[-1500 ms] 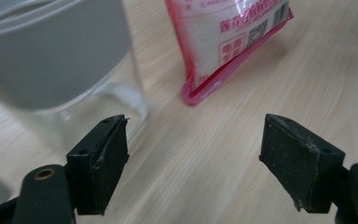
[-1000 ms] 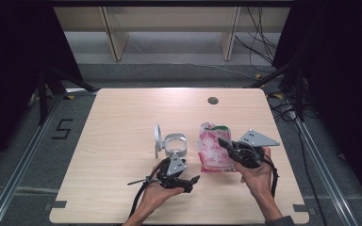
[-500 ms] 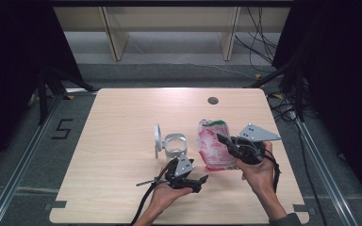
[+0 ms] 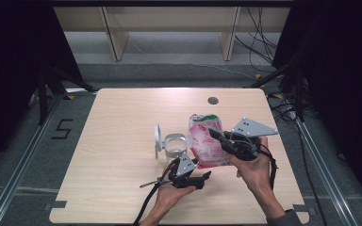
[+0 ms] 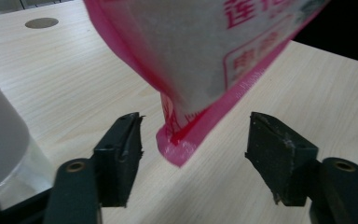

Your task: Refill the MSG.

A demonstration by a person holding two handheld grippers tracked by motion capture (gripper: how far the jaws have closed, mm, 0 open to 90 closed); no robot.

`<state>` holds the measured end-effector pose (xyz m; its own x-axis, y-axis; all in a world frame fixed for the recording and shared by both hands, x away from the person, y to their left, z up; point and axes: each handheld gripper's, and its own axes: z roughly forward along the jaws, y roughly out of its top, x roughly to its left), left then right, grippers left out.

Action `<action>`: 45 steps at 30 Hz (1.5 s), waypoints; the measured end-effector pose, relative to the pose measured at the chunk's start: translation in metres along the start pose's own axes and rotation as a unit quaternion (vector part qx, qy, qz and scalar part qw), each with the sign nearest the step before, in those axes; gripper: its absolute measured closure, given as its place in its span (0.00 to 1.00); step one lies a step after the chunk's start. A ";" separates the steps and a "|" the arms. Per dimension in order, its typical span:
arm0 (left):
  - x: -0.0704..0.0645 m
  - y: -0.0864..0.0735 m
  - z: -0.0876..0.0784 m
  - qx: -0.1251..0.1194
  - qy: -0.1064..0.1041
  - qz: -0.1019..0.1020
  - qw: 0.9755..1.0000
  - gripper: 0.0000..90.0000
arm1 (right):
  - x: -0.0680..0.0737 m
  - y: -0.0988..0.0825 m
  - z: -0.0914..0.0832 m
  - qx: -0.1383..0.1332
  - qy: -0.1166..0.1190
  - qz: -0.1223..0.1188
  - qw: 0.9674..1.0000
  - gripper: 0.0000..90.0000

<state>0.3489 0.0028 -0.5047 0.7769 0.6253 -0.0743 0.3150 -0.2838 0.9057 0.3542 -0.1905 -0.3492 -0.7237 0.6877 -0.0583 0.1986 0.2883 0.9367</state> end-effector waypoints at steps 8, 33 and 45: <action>-0.007 -0.004 0.008 -0.029 0.008 0.003 1.000 0.72 | 0.006 0.005 0.008 0.003 0.001 -0.001 1.000 1.00; -0.004 -0.007 0.013 -0.079 -0.004 -0.050 0.996 0.83 | 0.008 0.028 0.059 0.040 -0.004 -0.003 0.999 1.00; -0.003 -0.005 0.015 -0.087 -0.007 -0.055 0.995 0.83 | 0.012 0.035 0.073 0.053 -0.006 -0.017 0.998 1.00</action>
<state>0.3532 -0.0086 -0.5152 0.7516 0.6342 -0.1812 0.2997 -0.0837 0.9503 0.4000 -0.1237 -0.3425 -0.7241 0.6832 -0.0945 0.2429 0.3808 0.8922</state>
